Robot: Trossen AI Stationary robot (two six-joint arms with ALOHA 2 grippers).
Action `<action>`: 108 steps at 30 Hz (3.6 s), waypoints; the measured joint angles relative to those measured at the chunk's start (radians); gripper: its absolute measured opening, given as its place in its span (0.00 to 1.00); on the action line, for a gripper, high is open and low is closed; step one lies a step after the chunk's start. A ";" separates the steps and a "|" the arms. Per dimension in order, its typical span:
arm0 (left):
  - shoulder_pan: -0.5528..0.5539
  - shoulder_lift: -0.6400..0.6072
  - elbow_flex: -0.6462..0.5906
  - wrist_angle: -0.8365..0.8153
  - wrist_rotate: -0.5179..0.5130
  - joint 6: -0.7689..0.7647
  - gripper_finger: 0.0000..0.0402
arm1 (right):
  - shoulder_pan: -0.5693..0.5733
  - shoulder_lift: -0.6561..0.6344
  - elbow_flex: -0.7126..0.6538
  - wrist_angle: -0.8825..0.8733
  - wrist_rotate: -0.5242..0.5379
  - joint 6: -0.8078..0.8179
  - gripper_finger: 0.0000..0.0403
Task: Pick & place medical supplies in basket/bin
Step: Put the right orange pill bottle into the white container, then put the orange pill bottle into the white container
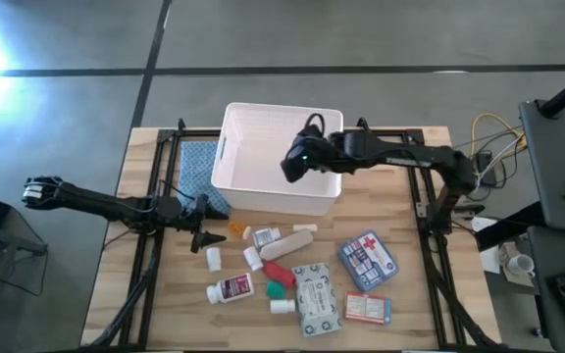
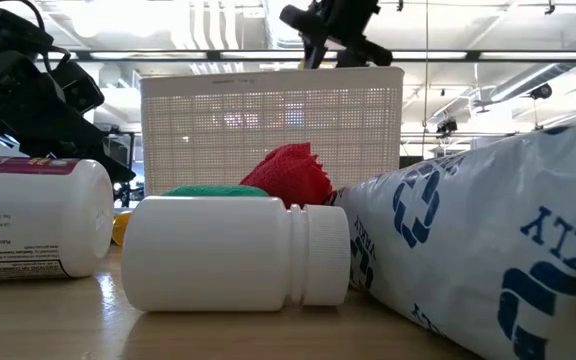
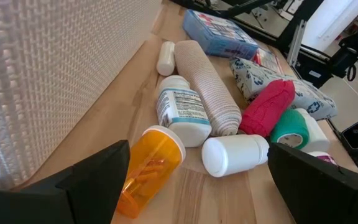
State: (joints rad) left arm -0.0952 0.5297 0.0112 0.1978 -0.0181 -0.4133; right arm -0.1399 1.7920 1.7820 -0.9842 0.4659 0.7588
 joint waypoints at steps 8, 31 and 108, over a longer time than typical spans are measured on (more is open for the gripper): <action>0.000 0.000 0.001 0.005 0.000 -0.099 0.89 | 0.017 0.079 0.131 -0.128 0.026 -0.068 0.77; -0.022 0.004 0.149 -0.047 -0.013 -0.435 0.89 | 0.044 0.027 0.203 -0.227 0.140 -0.197 0.81; -0.035 0.890 0.601 -0.535 -0.034 0.248 0.89 | 0.227 -0.120 0.126 -0.350 0.480 -0.287 0.81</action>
State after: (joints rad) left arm -0.1299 1.4196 0.6127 -0.3374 -0.0525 -0.1650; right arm 0.0872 1.6722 1.9079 -1.3342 0.9455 0.4721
